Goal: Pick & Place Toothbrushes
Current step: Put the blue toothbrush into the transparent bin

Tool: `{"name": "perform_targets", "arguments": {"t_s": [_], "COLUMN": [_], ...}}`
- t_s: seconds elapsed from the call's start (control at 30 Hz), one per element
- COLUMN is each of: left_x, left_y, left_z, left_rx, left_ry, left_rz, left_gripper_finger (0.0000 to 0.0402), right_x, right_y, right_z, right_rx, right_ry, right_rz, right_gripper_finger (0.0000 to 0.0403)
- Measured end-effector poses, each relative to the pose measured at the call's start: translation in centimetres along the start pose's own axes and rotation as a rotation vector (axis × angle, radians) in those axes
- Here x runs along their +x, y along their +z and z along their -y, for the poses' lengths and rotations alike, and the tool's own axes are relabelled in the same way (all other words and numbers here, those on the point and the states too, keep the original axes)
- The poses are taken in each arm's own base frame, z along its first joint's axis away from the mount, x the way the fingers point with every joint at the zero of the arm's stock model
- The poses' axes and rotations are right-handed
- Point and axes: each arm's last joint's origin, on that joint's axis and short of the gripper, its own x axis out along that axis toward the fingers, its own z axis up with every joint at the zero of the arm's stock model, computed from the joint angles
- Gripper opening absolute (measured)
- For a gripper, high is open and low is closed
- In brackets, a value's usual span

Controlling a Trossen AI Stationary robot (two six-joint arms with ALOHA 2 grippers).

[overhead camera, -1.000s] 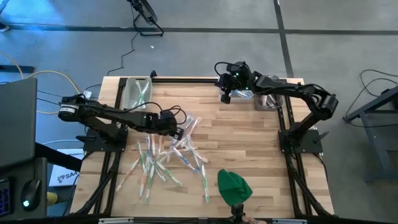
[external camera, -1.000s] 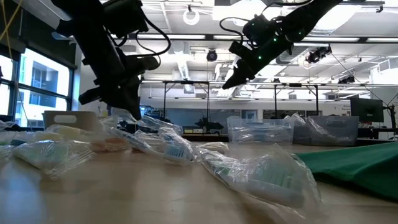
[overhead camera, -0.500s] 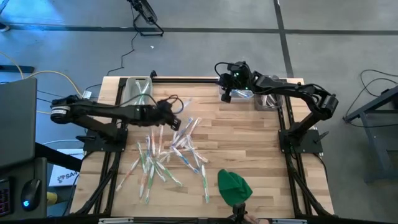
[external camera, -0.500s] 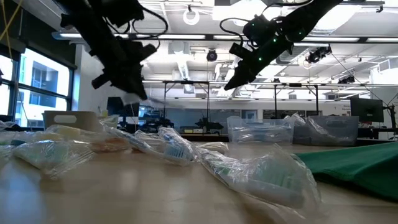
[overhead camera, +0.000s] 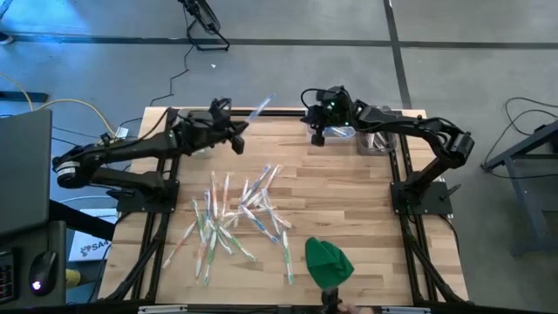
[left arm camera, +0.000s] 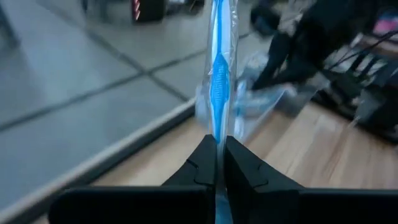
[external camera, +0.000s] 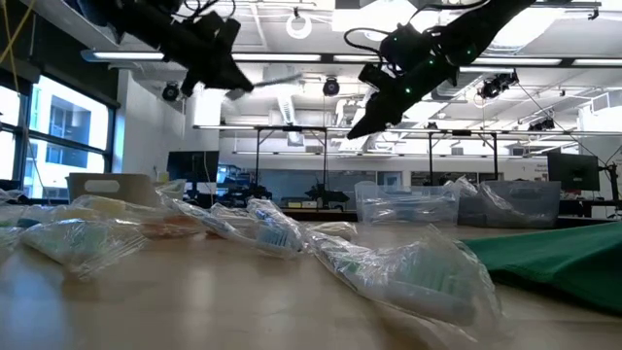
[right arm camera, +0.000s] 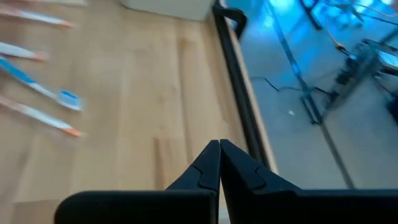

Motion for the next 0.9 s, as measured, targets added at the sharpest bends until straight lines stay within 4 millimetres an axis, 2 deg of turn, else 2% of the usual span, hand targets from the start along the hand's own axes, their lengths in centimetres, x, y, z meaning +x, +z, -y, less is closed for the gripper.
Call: {"name": "perform_targets", "arguments": {"t_s": [0.2, 0.5, 0.67, 0.77, 0.9], "left_x": [0.1, -0.1, -0.2, -0.2, -0.2], "left_y": [1.8, 3.2, 3.5, 3.5, 3.4], "left_z": [-1.0, -1.3, -1.2, -1.1, -1.1], "left_rx": [0.082, 0.19, 0.208, 0.212, 0.216], "left_ry": [-0.076, -0.189, -0.202, -0.219, -0.235], "left_rz": [0.143, 0.286, 0.311, 0.313, 0.31], "left_gripper_finger": [0.0006, 0.0006, 0.0006, 0.0006, 0.0006], "right_x": [-0.1, -1.2, -1.8, -1.9, -1.6], "right_y": [1.0, 4.3, 6.2, 7.1, 7.9], "right_z": [-0.1, 0.5, 0.0, -1.0, -2.4], "right_rx": [-0.027, -0.095, -0.065, -0.053, -0.051], "right_ry": [0.125, 0.22, 0.214, 0.158, 0.067], "right_rz": [0.161, 0.572, 0.715, 0.743, 0.727], "right_gripper_finger": [0.0002, 0.0002, 0.0002, 0.0005, 0.0042]}}
